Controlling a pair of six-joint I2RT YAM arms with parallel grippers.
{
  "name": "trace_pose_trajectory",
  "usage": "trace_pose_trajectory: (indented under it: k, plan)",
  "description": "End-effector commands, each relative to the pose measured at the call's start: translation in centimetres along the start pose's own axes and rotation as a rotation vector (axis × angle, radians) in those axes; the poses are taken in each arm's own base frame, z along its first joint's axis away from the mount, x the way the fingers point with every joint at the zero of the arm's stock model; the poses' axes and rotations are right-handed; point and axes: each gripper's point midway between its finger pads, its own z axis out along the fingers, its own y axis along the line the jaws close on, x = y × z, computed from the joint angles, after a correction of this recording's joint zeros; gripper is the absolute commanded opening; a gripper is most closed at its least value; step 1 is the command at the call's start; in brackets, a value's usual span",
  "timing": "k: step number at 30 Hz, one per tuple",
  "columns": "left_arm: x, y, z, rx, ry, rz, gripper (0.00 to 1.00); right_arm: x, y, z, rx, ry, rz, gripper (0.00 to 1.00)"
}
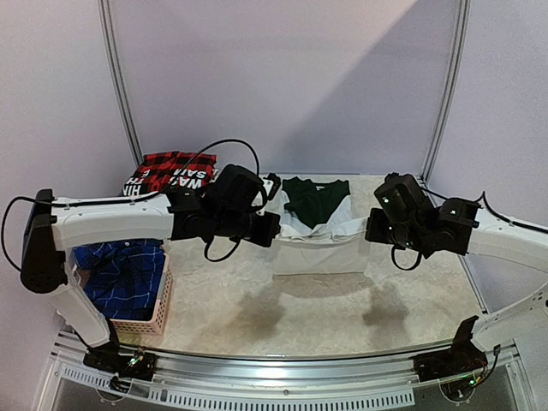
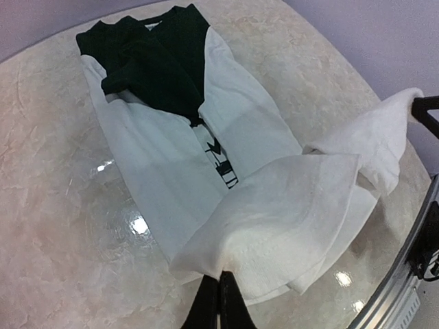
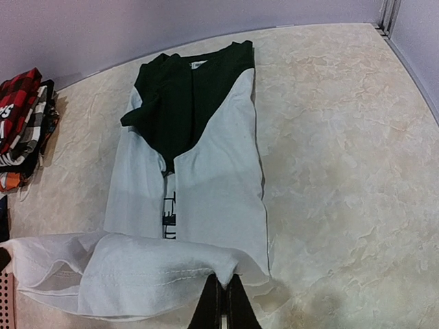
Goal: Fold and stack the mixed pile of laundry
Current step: Fold the rectangle-folded T-shirt at the center of the board.
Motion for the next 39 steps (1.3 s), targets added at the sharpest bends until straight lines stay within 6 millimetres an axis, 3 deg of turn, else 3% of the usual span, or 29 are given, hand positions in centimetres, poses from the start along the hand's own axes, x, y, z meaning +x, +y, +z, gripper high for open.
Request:
trace_pose_trajectory:
  k: [1, 9, 20, 28, 39]
  plan:
    - [0.0, 1.4, 2.1, -0.006, 0.051, -0.003, 0.00, -1.3, 0.5, 1.9, -0.012, -0.002, 0.012, 0.00]
    - [-0.9, 4.0, 5.8, -0.020, 0.086, -0.027, 0.00, -2.4, 0.2, 6.4, 0.015, 0.043, 0.010, 0.00]
    - [0.5, 6.9, 10.9, -0.002, 0.188, -0.068, 0.00, -1.5, -0.6, 12.1, 0.080, 0.120, -0.005, 0.00]
    - [0.7, 7.8, 12.5, -0.004, 0.219, -0.079, 0.00, -0.5, -0.9, 15.2, 0.099, 0.169, 0.005, 0.00]
    - [1.2, 8.7, 13.9, -0.026, 0.243, -0.092, 0.01, 0.0, -1.8, 17.3, 0.145, 0.190, 0.027, 0.00]
